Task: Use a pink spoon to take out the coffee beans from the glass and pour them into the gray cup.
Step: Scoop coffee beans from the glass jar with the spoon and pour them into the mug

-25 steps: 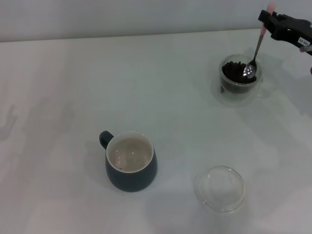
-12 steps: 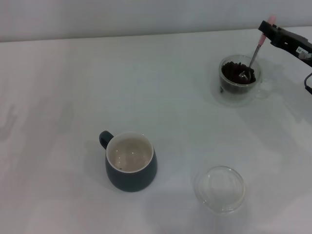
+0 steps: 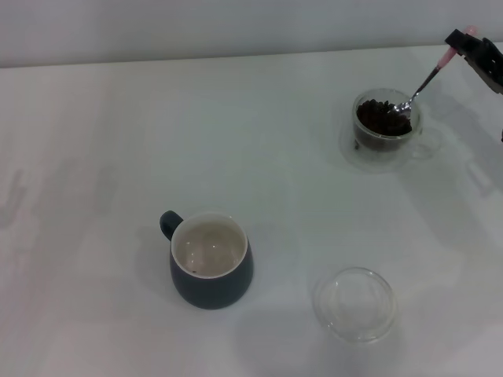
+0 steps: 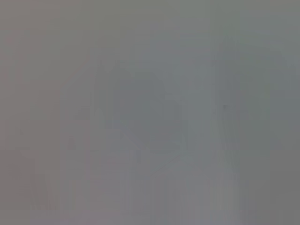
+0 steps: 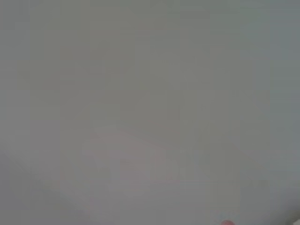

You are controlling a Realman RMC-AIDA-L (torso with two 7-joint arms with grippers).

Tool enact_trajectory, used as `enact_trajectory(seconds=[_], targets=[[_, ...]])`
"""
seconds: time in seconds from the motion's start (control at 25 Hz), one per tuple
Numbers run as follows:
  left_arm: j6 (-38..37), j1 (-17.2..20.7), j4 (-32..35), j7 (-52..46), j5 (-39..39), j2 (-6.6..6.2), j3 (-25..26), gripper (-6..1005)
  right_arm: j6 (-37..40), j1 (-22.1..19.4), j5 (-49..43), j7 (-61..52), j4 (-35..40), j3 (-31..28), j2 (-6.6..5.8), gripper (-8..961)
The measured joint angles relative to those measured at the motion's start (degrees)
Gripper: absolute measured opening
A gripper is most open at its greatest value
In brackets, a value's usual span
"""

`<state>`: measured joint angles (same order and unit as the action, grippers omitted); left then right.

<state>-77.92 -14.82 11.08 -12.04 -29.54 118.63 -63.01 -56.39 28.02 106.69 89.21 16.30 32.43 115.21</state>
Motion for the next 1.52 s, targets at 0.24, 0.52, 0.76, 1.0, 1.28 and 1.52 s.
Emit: enact_trajectory(seconds=[0.24,0.52,0.76,1.0,1.28,1.52], targets=[[-0.14,0.35,-0.01,0.00,0.01,0.03,0.00,755,0.13,-0.04,0.57,-4.18,-2.14,-0.13,-0.11,146],[0.04,0.26,-0.09,0.00,0.01,0.15,0.00,754,-1.47,-0.18,0.62,-9.80,-2.32,-0.18,0.04,146],[0.08,0.47,-0.17,0.00,0.01,0.21,0.00,754,-1.81,0.13,0.28,-12.79,-2.33,0.24,-0.33,146],[0.07,0.65,-0.26,0.00,0.01,0.20,0.00,754,-2.96,-0.15,-0.03,-15.36,-1.74,2.40,-0.37,146],[0.05,0.63,-0.27,-0.01,0.01,0.20,0.00,754,-5.76,-0.05,-0.17,-15.30,-2.01,5.44,0.05,145],[-0.03,0.60,-0.27,0.07,-0.01,0.20,-0.01,755,-7.71,0.24,-0.15,-15.33,-2.24,8.46,0.36,145]])
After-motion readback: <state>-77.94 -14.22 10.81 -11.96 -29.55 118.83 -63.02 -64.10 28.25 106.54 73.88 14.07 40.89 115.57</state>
